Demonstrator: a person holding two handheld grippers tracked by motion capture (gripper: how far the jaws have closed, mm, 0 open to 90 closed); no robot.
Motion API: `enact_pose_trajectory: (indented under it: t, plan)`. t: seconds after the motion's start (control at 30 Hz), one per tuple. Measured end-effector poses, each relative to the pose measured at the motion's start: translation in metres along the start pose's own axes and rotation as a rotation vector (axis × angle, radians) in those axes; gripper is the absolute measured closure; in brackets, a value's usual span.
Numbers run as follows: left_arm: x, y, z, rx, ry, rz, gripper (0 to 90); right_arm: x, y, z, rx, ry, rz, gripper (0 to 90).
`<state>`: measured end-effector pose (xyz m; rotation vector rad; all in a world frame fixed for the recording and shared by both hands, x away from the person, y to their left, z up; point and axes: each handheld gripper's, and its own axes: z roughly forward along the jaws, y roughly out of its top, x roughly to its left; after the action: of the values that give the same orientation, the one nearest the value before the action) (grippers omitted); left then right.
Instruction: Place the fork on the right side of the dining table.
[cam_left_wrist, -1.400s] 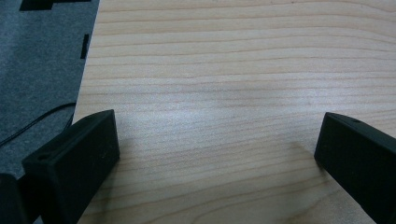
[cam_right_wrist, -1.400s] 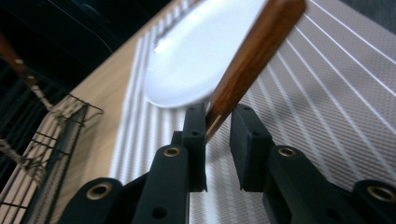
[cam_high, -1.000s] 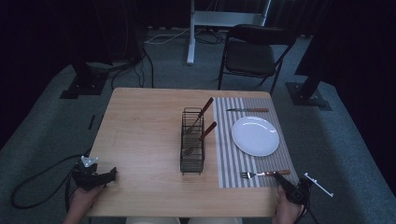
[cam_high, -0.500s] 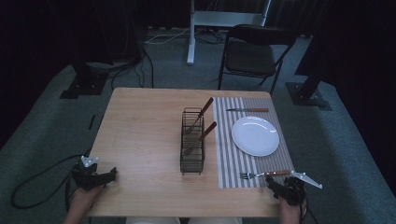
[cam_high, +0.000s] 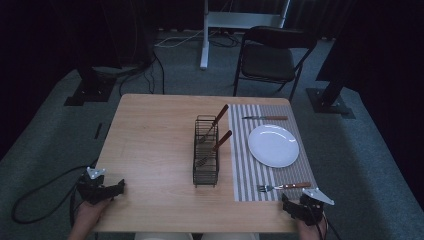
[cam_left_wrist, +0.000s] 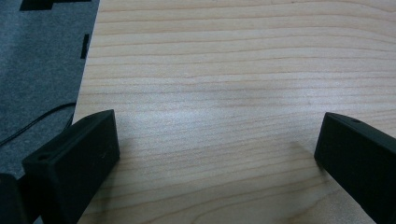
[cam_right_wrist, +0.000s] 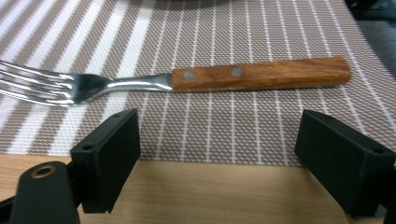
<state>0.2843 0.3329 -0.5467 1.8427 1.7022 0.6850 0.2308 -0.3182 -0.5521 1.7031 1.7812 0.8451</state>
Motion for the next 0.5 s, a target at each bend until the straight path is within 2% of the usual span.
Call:
enact_pose_trajectory:
  t: [0.07,0.1,0.13,0.5]
  plan:
    - [0.0,0.0,0.0,0.0,0.0,0.0,0.3,0.0013,-0.0019,-0.0002,0.003,-0.032,-0.015,13.1]
    - [0.0,0.0,0.0,0.0,0.0,0.0,0.3,0.0013,-0.0019,-0.0002,0.003,-0.032,-0.015,13.1]
    - [0.0,0.0,0.0,0.0,0.0,0.0,0.3,0.002,-0.0047,-0.0003,-0.015,-0.042,-0.007,12.5]
    - [0.0,0.0,0.0,0.0,0.0,0.0,0.3,0.0041,-0.0094,0.0005,-0.057,-0.057,0.011,12.1]
